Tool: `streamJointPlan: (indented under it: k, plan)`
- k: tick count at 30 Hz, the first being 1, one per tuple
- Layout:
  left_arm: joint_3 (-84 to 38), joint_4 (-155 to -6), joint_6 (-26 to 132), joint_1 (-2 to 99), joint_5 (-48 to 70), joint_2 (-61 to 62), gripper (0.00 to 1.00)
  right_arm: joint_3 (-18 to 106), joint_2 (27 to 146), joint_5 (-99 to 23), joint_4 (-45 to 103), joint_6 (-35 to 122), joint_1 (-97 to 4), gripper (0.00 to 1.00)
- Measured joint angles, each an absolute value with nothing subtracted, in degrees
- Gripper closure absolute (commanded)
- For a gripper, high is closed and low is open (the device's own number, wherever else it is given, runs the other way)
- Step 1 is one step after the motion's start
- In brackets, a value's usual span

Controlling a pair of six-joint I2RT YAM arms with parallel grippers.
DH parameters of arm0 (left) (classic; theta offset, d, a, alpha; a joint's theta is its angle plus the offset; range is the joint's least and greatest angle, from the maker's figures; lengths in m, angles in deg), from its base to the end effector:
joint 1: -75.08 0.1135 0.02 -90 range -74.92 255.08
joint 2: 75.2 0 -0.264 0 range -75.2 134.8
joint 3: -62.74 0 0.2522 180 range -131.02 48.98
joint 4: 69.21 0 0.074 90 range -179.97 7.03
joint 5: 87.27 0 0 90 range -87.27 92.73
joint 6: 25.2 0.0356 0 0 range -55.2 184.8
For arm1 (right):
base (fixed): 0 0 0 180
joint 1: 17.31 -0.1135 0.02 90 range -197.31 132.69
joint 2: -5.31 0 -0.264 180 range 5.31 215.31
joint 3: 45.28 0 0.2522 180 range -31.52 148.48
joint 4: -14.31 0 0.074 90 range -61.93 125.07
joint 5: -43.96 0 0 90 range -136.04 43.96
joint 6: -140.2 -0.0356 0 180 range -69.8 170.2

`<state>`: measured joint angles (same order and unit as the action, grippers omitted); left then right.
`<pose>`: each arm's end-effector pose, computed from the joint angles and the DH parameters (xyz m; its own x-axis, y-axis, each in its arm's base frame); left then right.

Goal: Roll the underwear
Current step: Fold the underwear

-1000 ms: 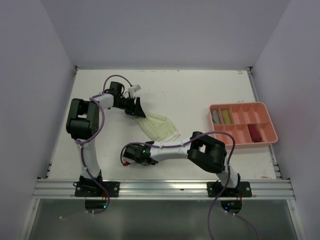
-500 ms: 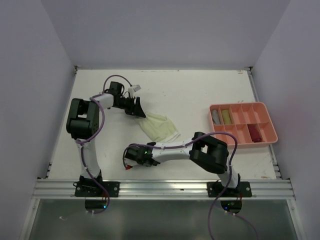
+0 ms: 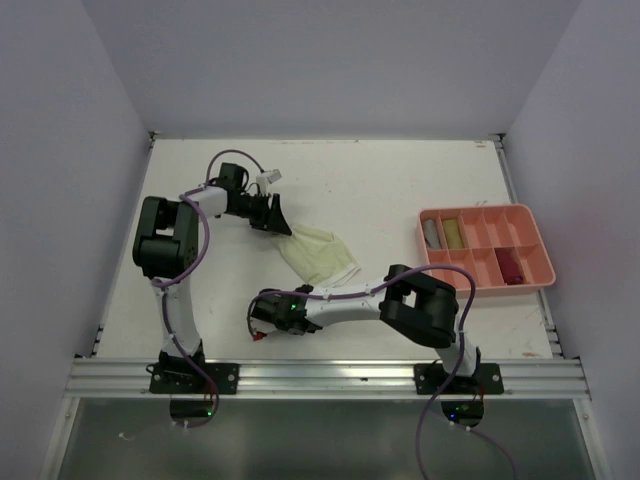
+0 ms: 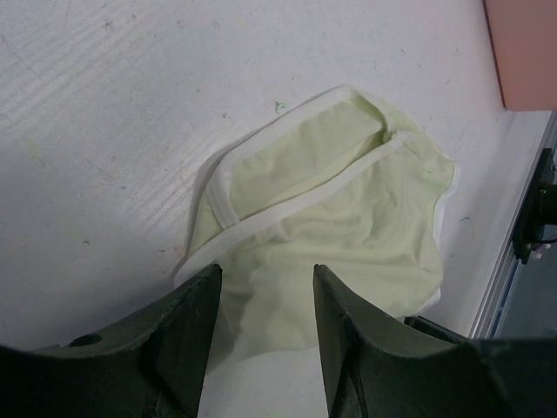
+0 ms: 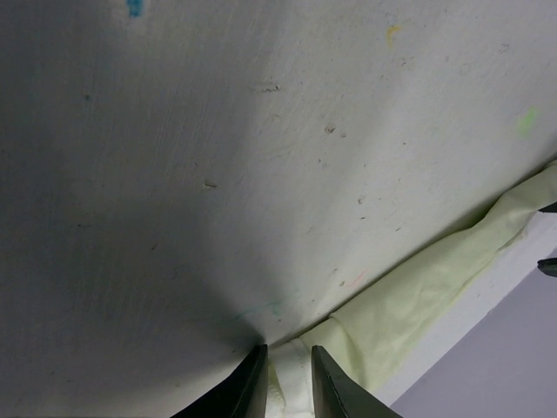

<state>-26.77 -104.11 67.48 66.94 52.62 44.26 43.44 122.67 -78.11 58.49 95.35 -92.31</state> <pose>0.4016 -0.0849 0.1297 -0.8758 0.1557 -0.4569 0.4544 0.5851 -0.6717 0.1201 0.3751 0.1276 0.3771 -0.9137 0.1513 -0.7239 -0.3927 -0.5672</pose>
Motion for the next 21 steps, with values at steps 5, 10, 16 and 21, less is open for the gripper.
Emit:
streamJointPlan:
  k: [5,10,16,21]
  plan:
    - [-26.98,-104.42,67.50,66.94,52.64,44.39,0.47,43.20,122.52,-78.00,58.60,95.43,-92.31,0.69]
    - [-27.09,-104.55,67.48,66.96,52.66,44.45,0.47,41.93,122.11,-78.22,58.36,95.72,-92.33,0.75]
    - [-27.09,-104.53,67.48,66.98,52.79,44.48,0.47,41.17,122.11,-78.15,58.20,96.15,-92.51,1.00]
    - [-27.25,-104.66,67.46,67.02,52.88,44.61,0.47,41.19,122.11,-78.18,58.27,96.22,-92.51,1.00]
